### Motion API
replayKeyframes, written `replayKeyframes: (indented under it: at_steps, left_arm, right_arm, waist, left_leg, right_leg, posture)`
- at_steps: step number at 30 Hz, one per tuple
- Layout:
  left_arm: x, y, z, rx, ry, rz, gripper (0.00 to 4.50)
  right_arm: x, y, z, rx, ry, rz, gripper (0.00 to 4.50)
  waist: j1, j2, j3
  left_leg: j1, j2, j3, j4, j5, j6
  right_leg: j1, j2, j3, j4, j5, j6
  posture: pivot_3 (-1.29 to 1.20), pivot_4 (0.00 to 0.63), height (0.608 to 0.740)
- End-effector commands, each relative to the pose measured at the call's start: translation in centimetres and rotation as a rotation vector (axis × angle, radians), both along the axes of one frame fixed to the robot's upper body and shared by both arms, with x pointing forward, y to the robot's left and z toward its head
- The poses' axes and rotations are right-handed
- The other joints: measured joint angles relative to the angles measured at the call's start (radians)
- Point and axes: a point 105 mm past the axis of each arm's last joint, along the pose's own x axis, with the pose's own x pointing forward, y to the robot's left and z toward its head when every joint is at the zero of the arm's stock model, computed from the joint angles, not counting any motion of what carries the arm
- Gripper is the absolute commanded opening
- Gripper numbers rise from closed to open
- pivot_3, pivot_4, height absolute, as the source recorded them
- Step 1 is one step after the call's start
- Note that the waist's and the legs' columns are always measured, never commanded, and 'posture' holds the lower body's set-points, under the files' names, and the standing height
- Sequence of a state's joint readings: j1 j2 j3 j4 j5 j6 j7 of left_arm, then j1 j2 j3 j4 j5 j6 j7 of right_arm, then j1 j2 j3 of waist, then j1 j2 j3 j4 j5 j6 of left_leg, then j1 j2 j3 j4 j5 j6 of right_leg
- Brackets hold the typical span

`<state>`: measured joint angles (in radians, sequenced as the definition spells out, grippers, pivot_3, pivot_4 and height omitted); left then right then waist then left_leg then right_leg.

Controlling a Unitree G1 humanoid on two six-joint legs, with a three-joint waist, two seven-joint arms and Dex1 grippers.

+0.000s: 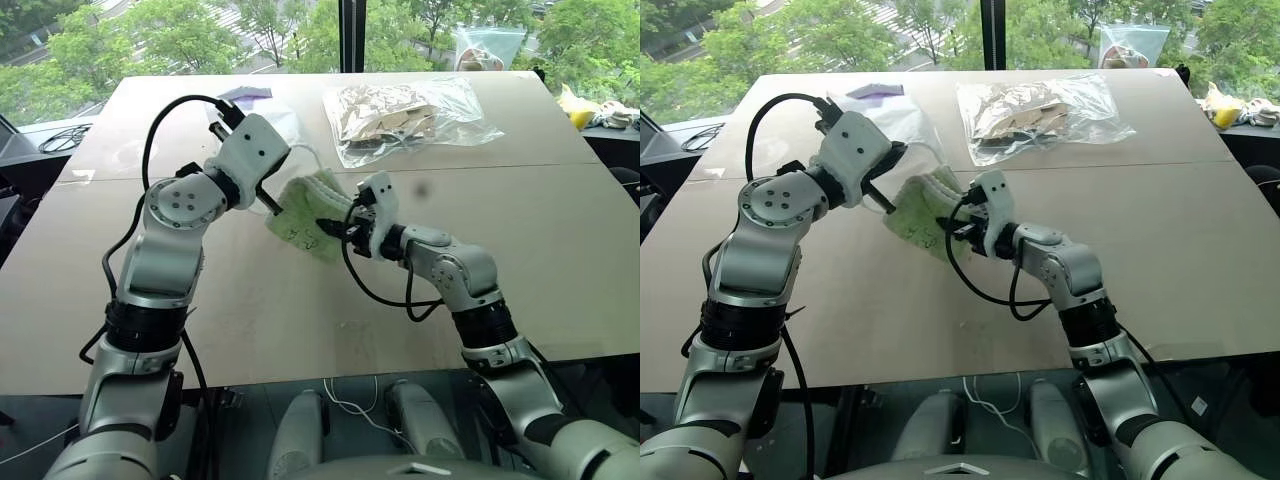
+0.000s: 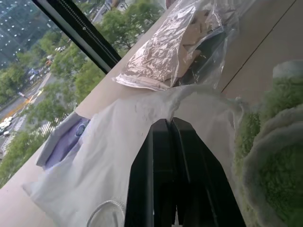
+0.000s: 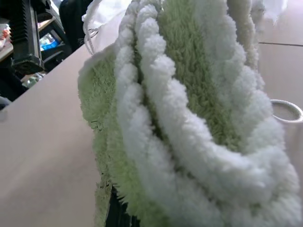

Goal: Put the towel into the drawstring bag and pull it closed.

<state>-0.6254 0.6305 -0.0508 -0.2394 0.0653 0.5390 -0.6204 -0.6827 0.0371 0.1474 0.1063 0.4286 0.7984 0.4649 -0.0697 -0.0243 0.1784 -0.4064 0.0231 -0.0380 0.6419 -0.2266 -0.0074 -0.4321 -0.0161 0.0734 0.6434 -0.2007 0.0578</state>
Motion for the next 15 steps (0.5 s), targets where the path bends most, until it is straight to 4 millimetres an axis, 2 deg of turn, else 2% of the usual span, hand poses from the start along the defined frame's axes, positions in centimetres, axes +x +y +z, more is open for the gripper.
replayKeyframes:
  at_steps: [1, 5, 9, 11, 15]
  left_arm:
    - [-0.8, -0.3, 1.6, 0.010, -0.055, -0.012, 0.00]
    - [-1.0, -0.1, 1.3, 0.000, -0.041, -0.002, 0.00]
    - [-1.3, -0.1, 1.1, -0.012, -0.033, -0.003, 0.00]
    - [-1.3, 0.1, 1.0, -0.013, -0.030, 0.004, 0.00]
    - [-1.4, 0.2, 1.1, -0.027, -0.022, 0.008, 0.00]
  right_arm:
    - [-0.2, 1.5, 2.2, 0.097, -0.018, 0.028, 0.23]
    - [-0.5, 2.2, 2.5, 0.133, 0.007, 0.068, 0.23]
    - [1.4, 1.4, 3.9, 0.292, 0.087, -0.037, 0.23]
    - [2.8, 0.6, 4.3, 0.425, 0.184, -0.124, 0.23]
    - [2.5, 1.2, 2.7, 0.310, 0.141, -0.116, 0.23]
  waist:
    - [0.001, 0.000, 0.000]
    - [0.002, 0.000, 0.000]
    - [0.006, 0.000, 0.000]
    - [0.009, 0.000, 0.000]
    - [-0.002, 0.000, 0.000]
  left_leg:
    - [-0.001, 0.000, 0.000, 0.000, 0.000, 0.000]
    - [-0.008, 0.000, -0.001, 0.003, 0.000, 0.000]
    - [-0.009, 0.000, -0.001, 0.003, 0.000, 0.000]
    - [-0.009, -0.001, -0.002, 0.003, 0.000, 0.000]
    - [-0.009, 0.000, -0.002, 0.003, 0.000, 0.000]
  right_leg:
    - [-0.001, 0.000, 0.000, 0.000, 0.000, 0.000]
    - [-0.006, 0.000, -0.001, 0.001, 0.000, 0.000]
    - [-0.007, -0.001, -0.001, 0.001, 0.001, 0.000]
    - [-0.007, -0.001, -0.002, 0.001, 0.001, -0.001]
    - [-0.007, 0.000, -0.002, 0.002, 0.001, -0.001]
  posture:
    - [0.00, 0.150, 0.740]
    - [0.00, 0.150, 0.740]
    - [0.00, 0.150, 0.740]
    - [0.00, 0.150, 0.740]
    - [0.00, 0.150, 0.740]
